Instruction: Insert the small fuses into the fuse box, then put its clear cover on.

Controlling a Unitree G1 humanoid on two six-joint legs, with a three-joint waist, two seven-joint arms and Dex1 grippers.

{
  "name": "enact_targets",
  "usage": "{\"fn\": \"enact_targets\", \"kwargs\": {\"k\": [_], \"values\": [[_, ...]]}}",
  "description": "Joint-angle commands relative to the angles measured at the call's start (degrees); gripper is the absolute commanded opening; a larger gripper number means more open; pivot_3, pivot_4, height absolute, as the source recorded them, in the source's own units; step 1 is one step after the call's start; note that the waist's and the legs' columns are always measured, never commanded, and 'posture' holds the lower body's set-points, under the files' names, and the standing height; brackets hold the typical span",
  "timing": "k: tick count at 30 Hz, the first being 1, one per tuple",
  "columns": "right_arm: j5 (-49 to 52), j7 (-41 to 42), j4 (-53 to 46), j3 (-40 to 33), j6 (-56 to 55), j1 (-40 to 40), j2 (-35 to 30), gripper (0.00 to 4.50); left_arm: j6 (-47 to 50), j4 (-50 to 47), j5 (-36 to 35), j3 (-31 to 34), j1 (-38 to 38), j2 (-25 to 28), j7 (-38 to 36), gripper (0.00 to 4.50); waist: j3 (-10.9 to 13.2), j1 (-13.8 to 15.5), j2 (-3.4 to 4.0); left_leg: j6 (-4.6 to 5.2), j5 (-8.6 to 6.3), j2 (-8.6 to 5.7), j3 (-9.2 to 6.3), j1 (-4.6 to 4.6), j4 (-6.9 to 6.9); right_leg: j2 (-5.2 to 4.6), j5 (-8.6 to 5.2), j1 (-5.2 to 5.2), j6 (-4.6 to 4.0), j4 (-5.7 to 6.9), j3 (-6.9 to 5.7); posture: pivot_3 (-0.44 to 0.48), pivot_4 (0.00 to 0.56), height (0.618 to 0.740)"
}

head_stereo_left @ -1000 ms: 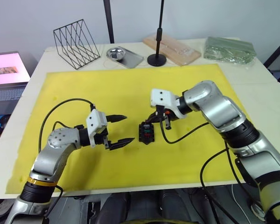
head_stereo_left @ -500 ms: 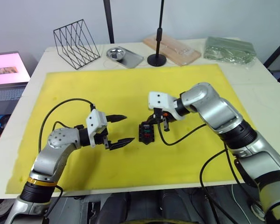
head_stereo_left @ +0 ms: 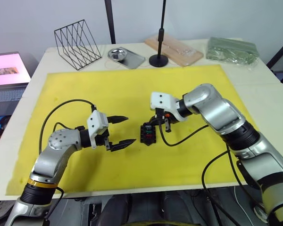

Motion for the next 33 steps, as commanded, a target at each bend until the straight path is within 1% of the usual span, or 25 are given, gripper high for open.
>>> {"fn": "enact_targets", "kwargs": {"k": [1, 8, 16, 24, 33], "values": [[0.7, -0.3, -1.8, -0.8, 1.2, 0.3, -0.3, 0.04, -1.2, -0.9, 0.2, 1.1, -0.5, 0.6, 0.1, 4.5, 0.0, 0.0, 0.0, 0.0, 0.0, 0.0, 0.0, 0.0, 0.0, 0.0, 0.0, 0.0, 0.0, 0.0, 0.0, 0.0, 0.15, 0.74], [1.9, -1.3, -1.7, -1.2, 3.1, 0.1, 0.7, 0.04, -1.4, -0.7, 0.2, 1.1, -0.6, 0.8, -0.3, 4.5, 0.0, 0.0, 0.0, 0.0, 0.0, 0.0, 0.0, 0.0, 0.0, 0.0, 0.0, 0.0, 0.0, 0.0, 0.0, 0.0, 0.15, 0.74], [3.8, -0.8, -3.3, -3.0, 0.4, 0.6, -0.2, 0.04, -1.4, -0.5, 0.1, 1.3, -0.5, 1.2, -0.5, 4.5, 0.0, 0.0, 0.0, 0.0, 0.0, 0.0, 0.0, 0.0, 0.0, 0.0, 0.0, 0.0, 0.0, 0.0, 0.0, 0.0, 0.15, 0.74], [3.9, -0.8, -2.9, -3.1, 0.5, -1.0, -0.6, 0.04, -1.7, 0.5, 0.2, 1.2, -1.2, 1.3, -0.8, 4.5, 0.0, 0.0, 0.0, 0.0, 0.0, 0.0, 0.0, -0.01, 0.0, 0.0, 0.0, -0.01, 0.0, 0.0, 0.0, 0.0, 0.15, 0.74], [4.7, -1.1, -3.7, -3.4, 1.4, -0.9, -1.3, 0.04, -2.2, 1.0, 0.2, 1.0, -1.4, 1.3, -1.0, 4.5, 0.0, 0.0, 0.0, 0.0, 0.0, 0.0, 0.0, -0.01, 0.0, 0.0, 0.0, -0.01, 0.0, 0.0, 0.0, 0.0, 0.15, 0.74]]}}
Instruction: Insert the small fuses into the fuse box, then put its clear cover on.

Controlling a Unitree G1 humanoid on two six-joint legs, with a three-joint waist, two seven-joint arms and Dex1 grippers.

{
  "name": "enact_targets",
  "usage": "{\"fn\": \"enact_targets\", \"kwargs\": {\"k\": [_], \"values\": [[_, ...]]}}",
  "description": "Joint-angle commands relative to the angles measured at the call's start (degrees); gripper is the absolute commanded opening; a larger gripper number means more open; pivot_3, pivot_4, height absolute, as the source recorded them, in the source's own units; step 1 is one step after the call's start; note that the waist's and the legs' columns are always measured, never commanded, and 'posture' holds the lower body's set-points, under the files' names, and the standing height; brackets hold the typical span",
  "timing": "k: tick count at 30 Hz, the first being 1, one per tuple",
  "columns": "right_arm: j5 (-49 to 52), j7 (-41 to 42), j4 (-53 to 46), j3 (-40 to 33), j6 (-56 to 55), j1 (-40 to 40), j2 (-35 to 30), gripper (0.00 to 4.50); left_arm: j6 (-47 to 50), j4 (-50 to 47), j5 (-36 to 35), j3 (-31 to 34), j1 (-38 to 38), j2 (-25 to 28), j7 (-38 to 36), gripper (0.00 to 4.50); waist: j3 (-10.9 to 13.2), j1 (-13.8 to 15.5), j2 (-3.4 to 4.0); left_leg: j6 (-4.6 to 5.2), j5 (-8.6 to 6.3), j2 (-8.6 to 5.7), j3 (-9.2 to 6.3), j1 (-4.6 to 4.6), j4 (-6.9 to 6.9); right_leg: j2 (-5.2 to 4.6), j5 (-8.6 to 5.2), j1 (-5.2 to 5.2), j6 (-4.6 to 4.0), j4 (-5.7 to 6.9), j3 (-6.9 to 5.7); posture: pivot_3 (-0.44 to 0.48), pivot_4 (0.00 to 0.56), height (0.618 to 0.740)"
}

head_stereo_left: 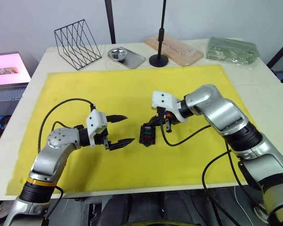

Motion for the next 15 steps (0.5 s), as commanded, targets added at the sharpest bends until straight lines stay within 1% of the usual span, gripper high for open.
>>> {"fn": "enact_targets", "kwargs": {"k": [1, 10, 15], "values": [[0.6, -0.2, -2.4, -2.1, -0.4, -1.7, -0.5, 0.04, -1.1, -0.6, 0.3, 0.9, -0.7, 0.6, -0.2, 4.5, 0.0, 0.0, 0.0, 0.0, 0.0, 0.0, 0.0, 0.0, 0.0, 0.0, 0.0, 0.0, 0.0, 0.0, 0.0, 0.0, 0.15, 0.74], [-1.2, -1.4, -1.9, 0.7, -1.2, 0.1, -0.5, 0.04, -1.2, -0.3, 0.4, 0.8, -1.1, 0.4, -0.2, 4.5, 0.0, 0.0, 0.0, 0.0, 0.0, 0.0, 0.0, 0.0, 0.0, 0.0, 0.0, 0.0, 0.0, 0.0, 0.0, 0.0, 0.15, 0.74], [-1.3, -1.3, -1.6, 1.0, -1.3, 0.7, -0.2, 0.04, -1.0, -0.6, 0.5, 0.9, -1.0, 0.4, -0.1, 4.5, 0.0, 0.0, 0.0, 0.0, 0.0, 0.0, 0.0, 0.0, 0.0, 0.0, 0.0, 0.0, 0.0, 0.0, 0.0, 0.0, 0.15, 0.74]]}}
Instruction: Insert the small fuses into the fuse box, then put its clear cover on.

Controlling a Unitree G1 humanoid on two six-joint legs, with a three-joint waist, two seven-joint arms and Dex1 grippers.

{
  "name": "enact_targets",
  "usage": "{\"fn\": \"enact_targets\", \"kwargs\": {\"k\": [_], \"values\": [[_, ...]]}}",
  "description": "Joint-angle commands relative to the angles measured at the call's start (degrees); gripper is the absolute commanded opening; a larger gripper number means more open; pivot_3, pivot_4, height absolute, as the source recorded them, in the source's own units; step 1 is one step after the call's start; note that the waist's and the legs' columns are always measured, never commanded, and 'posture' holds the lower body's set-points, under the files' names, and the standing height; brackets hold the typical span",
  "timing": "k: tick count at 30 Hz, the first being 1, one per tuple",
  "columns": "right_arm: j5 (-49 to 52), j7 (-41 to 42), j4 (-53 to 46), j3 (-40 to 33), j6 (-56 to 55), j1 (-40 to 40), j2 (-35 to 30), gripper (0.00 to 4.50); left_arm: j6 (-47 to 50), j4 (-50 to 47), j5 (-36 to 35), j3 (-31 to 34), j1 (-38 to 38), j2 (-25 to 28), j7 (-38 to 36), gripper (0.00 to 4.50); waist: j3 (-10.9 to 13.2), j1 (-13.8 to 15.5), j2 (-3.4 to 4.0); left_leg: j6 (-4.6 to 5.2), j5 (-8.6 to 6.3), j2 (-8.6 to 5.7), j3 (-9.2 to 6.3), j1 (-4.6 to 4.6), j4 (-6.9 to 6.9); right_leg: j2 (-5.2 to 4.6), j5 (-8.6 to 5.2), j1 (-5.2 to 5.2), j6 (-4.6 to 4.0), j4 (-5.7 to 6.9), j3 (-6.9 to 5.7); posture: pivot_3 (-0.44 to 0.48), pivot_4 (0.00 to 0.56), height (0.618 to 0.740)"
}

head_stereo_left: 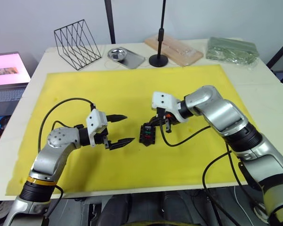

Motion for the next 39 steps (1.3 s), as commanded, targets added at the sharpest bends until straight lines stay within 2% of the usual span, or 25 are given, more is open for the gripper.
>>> {"fn": "enact_targets", "kwargs": {"k": [1, 3, 8, 27, 39], "values": [[-0.3, 0.1, -1.5, 0.4, -0.4, 0.3, -0.1, 0.04, -0.9, -0.7, 0.1, 0.9, -0.6, 0.4, 0.0, 4.5, 0.0, 0.0, 0.0, 0.0, 0.0, 0.0, 0.0, 0.0, 0.0, 0.0, 0.0, 0.0, 0.0, 0.0, 0.0, 0.0, 0.15, 0.74], [-0.2, 0.1, -1.5, 0.3, -0.6, 0.4, -0.1, 0.04, -0.9, -0.7, 0.0, 1.0, -0.5, 0.4, 0.0, 4.5, 0.0, 0.0, 0.0, 0.0, 0.0, 0.0, 0.0, 0.0, 0.0, 0.0, 0.0, 0.0, 0.0, 0.0, 0.0, 0.0, 0.15, 0.74], [-0.2, 0.1, -1.3, 0.0, -0.8, 0.5, -0.1, 1.29, -0.8, -0.9, 0.0, 1.0, -0.5, 0.5, 0.1, 4.5, 0.0, 0.0, 0.0, 0.0, 0.0, 0.0, 0.0, 0.0, 0.0, 0.0, 0.0, 0.0, 0.0, 0.0, 0.0, 0.0, 0.15, 0.74], [1.2, 2.2, 0.7, -2.7, -2.2, -1.3, -0.7, 1.29, -0.3, -1.1, 0.0, 0.9, -1.1, 0.6, 0.0, 4.5, 0.0, 0.0, 0.0, 0.0, 0.0, 0.0, 0.0, 0.0, 0.0, 0.0, 0.0, 0.0, 0.0, 0.0, 0.0, 0.0, 0.15, 0.74], [2.8, 3.5, -3.0, -4.3, -1.3, -1.0, -3.1, 1.29, -0.7, -0.6, 0.1, 0.7, -1.6, 0.5, -0.3, 4.5, 0.0, 0.0, 0.0, 0.0, 0.0, 0.0, 0.0, 0.0, 0.01, 0.0, 0.0, 0.0, 0.0, 0.0, 0.0, 0.0, 0.15, 0.74]]}}
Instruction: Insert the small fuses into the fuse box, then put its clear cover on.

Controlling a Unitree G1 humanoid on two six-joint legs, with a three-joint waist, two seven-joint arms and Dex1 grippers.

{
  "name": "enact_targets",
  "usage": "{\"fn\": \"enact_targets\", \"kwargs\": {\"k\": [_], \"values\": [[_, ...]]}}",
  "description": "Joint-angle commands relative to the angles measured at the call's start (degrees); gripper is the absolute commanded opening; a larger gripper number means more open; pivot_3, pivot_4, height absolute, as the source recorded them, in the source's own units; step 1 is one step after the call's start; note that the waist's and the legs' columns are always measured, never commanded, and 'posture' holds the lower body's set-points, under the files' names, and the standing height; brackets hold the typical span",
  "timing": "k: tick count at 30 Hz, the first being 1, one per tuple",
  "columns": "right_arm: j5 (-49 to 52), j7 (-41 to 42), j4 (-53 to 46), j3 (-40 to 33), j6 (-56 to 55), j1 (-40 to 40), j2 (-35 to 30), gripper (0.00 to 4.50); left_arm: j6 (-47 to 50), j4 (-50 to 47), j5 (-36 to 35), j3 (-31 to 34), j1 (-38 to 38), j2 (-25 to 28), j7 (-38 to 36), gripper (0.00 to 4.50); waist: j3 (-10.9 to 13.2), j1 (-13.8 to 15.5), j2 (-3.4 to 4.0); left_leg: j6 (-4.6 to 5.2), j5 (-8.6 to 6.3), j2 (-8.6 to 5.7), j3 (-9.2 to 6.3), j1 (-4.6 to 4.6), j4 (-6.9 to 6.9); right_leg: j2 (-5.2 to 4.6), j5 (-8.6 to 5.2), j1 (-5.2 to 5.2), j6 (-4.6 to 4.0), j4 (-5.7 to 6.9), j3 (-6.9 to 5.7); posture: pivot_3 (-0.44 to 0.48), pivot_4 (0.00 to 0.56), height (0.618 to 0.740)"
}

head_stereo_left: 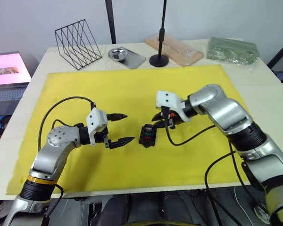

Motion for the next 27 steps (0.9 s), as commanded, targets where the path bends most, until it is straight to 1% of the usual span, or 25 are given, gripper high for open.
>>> {"fn": "enact_targets", "kwargs": {"k": [1, 8, 11, 13, 27], "values": [[1.5, 0.4, -4.1, -2.8, 0.8, -1.5, -0.8, 1.29, -0.8, -0.7, 0.0, 0.7, -0.8, 0.5, -0.3, 4.5, 0.0, 0.0, 0.0, 0.0, 0.0, 0.0, 0.0, 0.0, 0.0, 0.0, 0.0, 0.0, 0.0, 0.0, 0.0, 0.0, 0.15, 0.74], [3.2, -1.2, -6.6, -4.9, 3.0, -1.5, -0.5, 1.29, -0.8, -0.8, -0.2, 0.5, -1.0, 0.2, -0.6, 4.5, 0.0, 0.0, 0.0, 0.0, 0.0, 0.0, 0.0, 0.0, 0.0, 0.0, 0.0, 0.0, 0.0, 0.0, 0.0, 0.0, 0.15, 0.74], [3.8, -2.4, -7.0, -5.2, 4.0, -1.3, 0.4, 0.69, -0.8, -0.7, -0.2, 0.4, -1.2, 0.1, -0.8, 4.5, 0.0, 0.0, 0.0, 0.0, 0.0, 0.0, 0.0, 0.0, 0.0, 0.0, 0.0, 0.0, 0.0, 0.0, 0.0, 0.0, 0.15, 0.74], [3.7, -3.1, -6.9, -4.7, 3.8, -0.6, 0.8, 0.03, -0.8, -0.7, -0.2, 0.3, -1.3, 0.0, -0.8, 4.5, 0.0, 0.0, 0.0, 0.0, 0.0, 0.0, 0.0, 0.0, 0.0, 0.0, 0.0, 0.0, 0.0, 0.0, 0.0, 0.0, 0.15, 0.74], [3.3, -5.2, -4.8, -2.7, 2.7, 1.2, 3.0, 0.03, -0.5, -0.8, -0.2, 0.8, -0.8, 0.4, -0.8, 4.5, 0.0, 0.0, 0.0, 0.0, 0.0, 0.0, 0.0, 0.0, 0.0, 0.0, 0.0, 0.0, 0.0, 0.0, 0.0, 0.0, 0.15, 0.74]]}}
